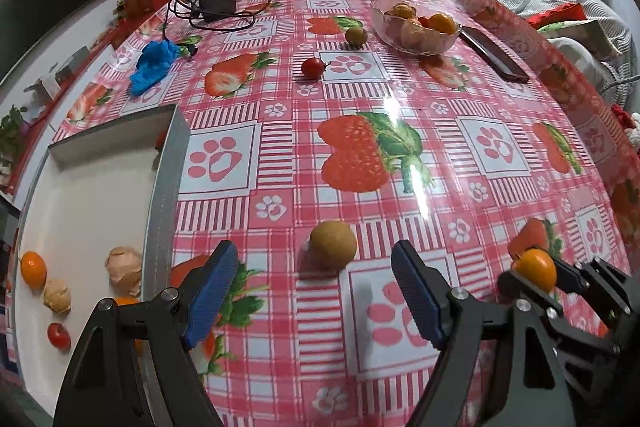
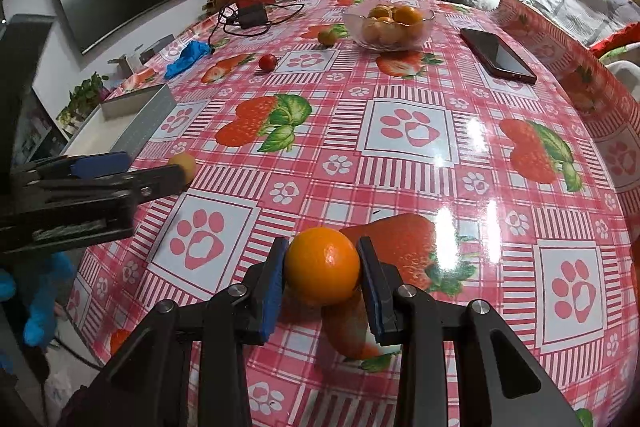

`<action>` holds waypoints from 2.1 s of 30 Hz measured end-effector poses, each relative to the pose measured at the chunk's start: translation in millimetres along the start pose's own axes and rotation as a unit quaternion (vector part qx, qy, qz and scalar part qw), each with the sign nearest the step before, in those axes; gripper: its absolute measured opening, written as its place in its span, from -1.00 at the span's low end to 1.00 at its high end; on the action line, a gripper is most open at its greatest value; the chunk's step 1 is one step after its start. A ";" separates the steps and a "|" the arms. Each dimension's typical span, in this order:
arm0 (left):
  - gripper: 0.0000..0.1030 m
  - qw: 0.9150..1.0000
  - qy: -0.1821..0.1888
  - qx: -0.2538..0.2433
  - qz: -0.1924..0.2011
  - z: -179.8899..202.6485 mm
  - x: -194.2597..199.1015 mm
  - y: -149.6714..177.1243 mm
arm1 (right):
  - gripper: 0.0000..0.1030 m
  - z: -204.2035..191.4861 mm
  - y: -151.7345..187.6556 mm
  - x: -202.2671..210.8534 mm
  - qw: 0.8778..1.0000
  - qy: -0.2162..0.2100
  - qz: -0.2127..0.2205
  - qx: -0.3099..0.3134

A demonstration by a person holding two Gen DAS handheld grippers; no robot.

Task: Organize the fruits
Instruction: 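Grasp a brown kiwi with the left tool while the right tool grasps another tangerine, then carry the kiwi and tangerine over the white tray with both tools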

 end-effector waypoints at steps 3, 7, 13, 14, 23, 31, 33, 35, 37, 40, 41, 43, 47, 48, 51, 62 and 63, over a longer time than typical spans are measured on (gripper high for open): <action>0.59 1.000 -0.005 -0.001 -0.004 1.5 -6.2 -0.7 | -0.30 1.6 0.8 0.9 1.000 -0.006 0.004 -0.005; 0.59 1.000 -0.010 -0.002 -0.011 3.1 -13.5 0.7 | -0.30 2.7 1.4 1.6 1.000 -0.011 0.006 -0.006; 0.59 1.000 -0.013 -0.003 -0.015 5.4 -21.4 1.3 | -0.30 3.0 1.2 1.3 1.000 -0.012 0.006 -0.006; 0.59 1.000 -0.011 -0.002 -0.014 5.4 -21.8 0.9 | -0.30 3.1 1.4 1.5 1.000 -0.012 0.006 -0.006; 0.56 1.000 -0.006 -0.001 -0.015 7.0 -24.3 -2.8 | -0.30 3.0 1.4 1.0 1.000 -0.011 0.006 -0.006; -0.47 1.000 0.015 -0.020 -0.009 14.7 -20.4 -3.3 | -0.30 2.6 1.4 0.9 1.000 -0.011 0.006 -0.006; -0.47 0.999 0.027 -0.025 -0.009 15.8 -17.4 -0.7 | -0.30 2.3 1.3 0.8 1.000 -0.011 0.005 -0.007; -0.47 0.999 0.032 -0.025 -0.005 14.4 -13.2 2.5 | -0.30 2.5 1.5 1.0 1.000 -0.013 0.005 -0.009; -0.47 0.999 0.032 -0.023 -0.001 11.6 -8.0 5.1 | -0.30 4.6 2.5 1.6 1.000 -0.018 0.004 -0.015; -0.47 0.999 0.036 -0.018 0.007 5.5 2.4 7.0 | -0.30 6.7 3.2 3.0 0.999 -0.023 0.002 -0.023; -0.47 0.999 0.037 -0.015 0.009 3.1 6.7 7.6 | -0.30 7.1 3.2 3.8 0.999 -0.024 0.002 -0.025; -0.46 0.999 0.040 -0.011 0.014 -1.2 14.3 8.6 | -0.30 7.5 3.4 5.9 0.999 -0.026 0.001 -0.028; -0.46 0.999 0.032 -0.016 0.020 -4.7 24.3 14.9 | -0.30 7.6 3.5 6.3 0.999 -0.025 0.000 -0.028; -0.46 0.999 0.029 -0.018 0.022 -5.0 26.3 16.9 | -0.30 7.1 3.3 7.0 0.999 -0.025 0.000 -0.029; -0.46 0.999 0.015 -0.029 0.029 -4.1 31.1 24.4 | -0.30 5.2 4.0 11.0 0.999 -0.023 -0.001 -0.029; -0.46 1.000 0.001 -0.021 -0.003 -8.5 20.8 56.1 | -0.30 3.2 14.5 17.3 0.999 -0.012 -0.012 -0.038; -0.46 1.000 0.002 -0.019 -0.001 -9.3 21.2 56.7 | -0.30 2.8 14.9 17.7 0.999 -0.011 -0.012 -0.038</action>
Point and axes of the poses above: each gripper's, at about its wrist camera, not at the fingertips, and x roughly against the way its jaws point, z to its right, y to its underside, the point moved 1 cm from there along -x, roughly the way its jaws point, and after that the axes turned 7 degrees about x, right-handed, at the moved point
